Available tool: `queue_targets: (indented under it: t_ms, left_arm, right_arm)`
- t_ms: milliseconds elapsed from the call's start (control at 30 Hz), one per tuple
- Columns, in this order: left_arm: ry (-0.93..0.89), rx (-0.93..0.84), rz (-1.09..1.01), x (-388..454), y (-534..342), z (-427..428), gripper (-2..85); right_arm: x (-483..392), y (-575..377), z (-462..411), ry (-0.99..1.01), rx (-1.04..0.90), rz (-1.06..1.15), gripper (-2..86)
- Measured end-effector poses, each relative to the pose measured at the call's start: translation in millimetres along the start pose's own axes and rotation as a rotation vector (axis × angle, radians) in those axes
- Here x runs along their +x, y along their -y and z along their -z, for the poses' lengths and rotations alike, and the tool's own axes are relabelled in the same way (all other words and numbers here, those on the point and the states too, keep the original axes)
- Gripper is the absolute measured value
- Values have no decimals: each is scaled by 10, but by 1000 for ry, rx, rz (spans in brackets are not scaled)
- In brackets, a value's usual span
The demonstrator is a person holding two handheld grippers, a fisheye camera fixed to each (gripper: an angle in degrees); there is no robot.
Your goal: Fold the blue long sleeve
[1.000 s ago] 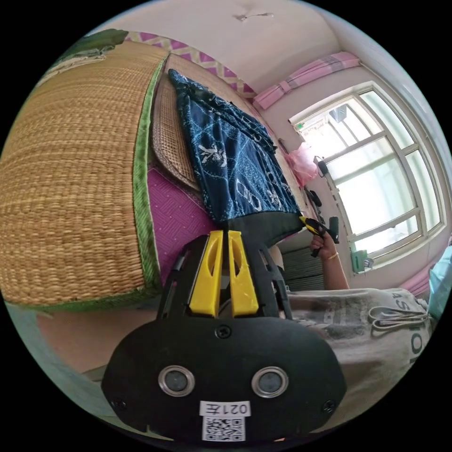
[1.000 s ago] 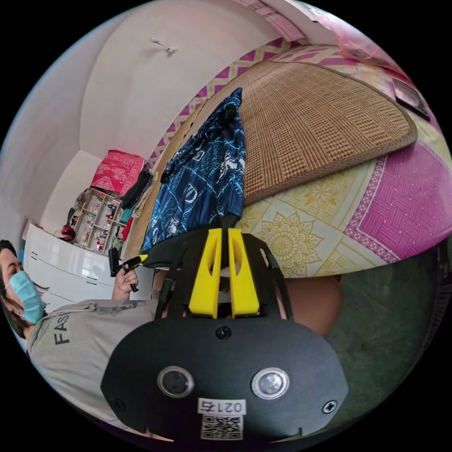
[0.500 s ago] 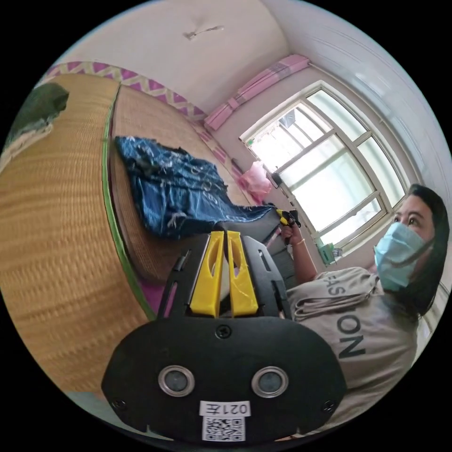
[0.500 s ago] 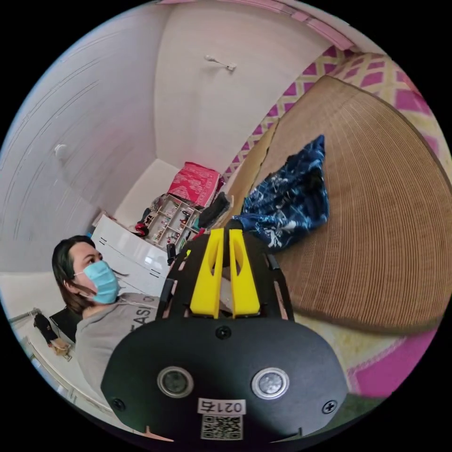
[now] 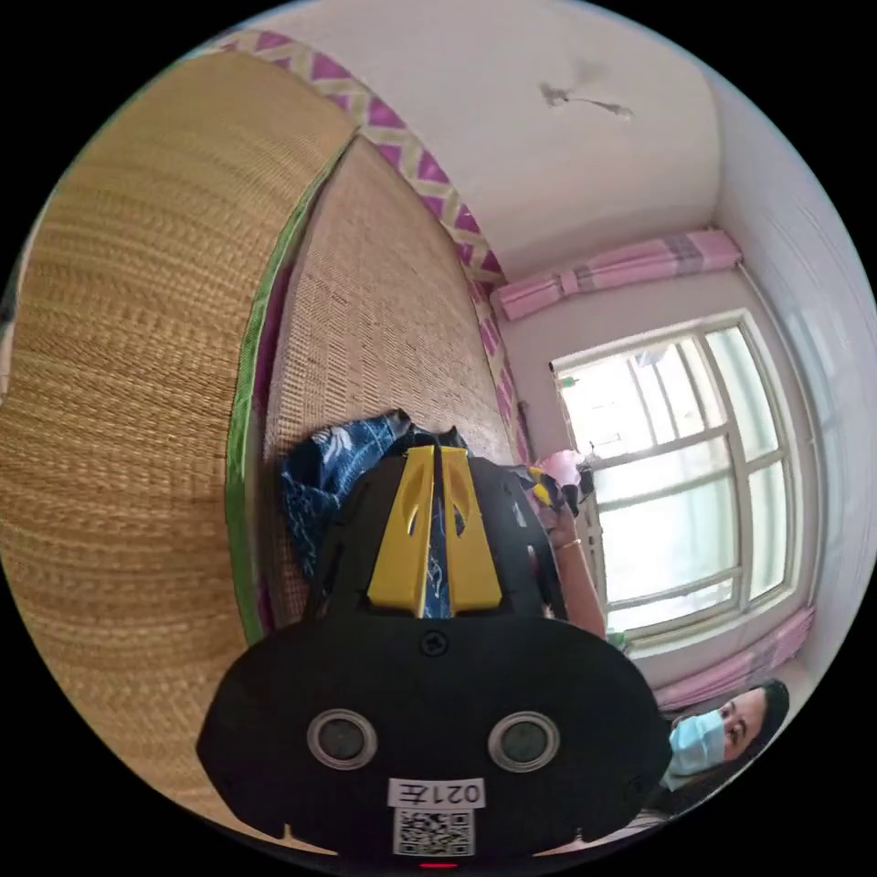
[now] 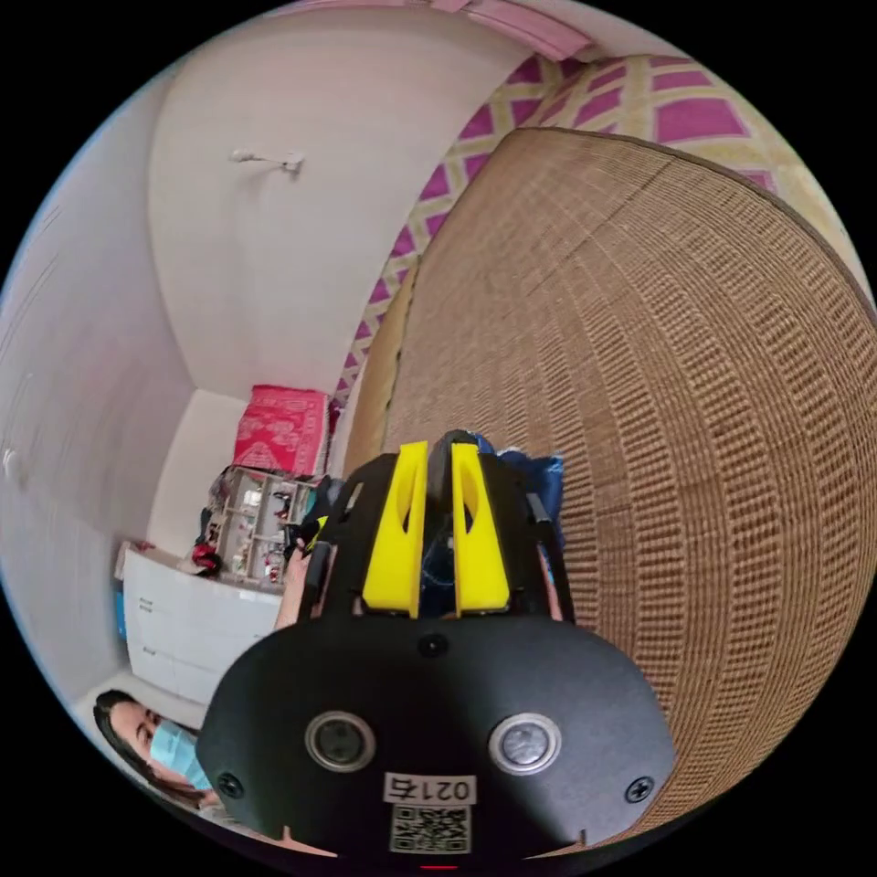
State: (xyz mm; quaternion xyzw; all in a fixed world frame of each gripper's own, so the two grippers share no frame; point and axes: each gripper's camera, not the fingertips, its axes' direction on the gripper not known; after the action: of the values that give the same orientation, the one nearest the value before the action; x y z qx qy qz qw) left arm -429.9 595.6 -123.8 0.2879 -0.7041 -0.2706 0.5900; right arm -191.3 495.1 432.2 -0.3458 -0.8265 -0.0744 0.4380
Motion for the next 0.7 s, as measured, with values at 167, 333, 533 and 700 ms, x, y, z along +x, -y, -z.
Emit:
queue_targets:
  t_ms: [167,333,533,700]
  left_arm:
    - [66,80,22,-443,-211,148,96]
    - [169,-179,-272,190,-788,-269,123]
    - [373,-401,-401,766,-1613,-985,166]
    - [451,-455,-408,834,-1865,-1448,50]
  right_arm:
    - [103,-221,153,-99,76,60,94]
    - [-284,-662,26,-247,-141,291,97]
    - [-473,-1379,-187,-296,-359,346,118]
    - [-330,-1680,-328,-345,-353,258,68]
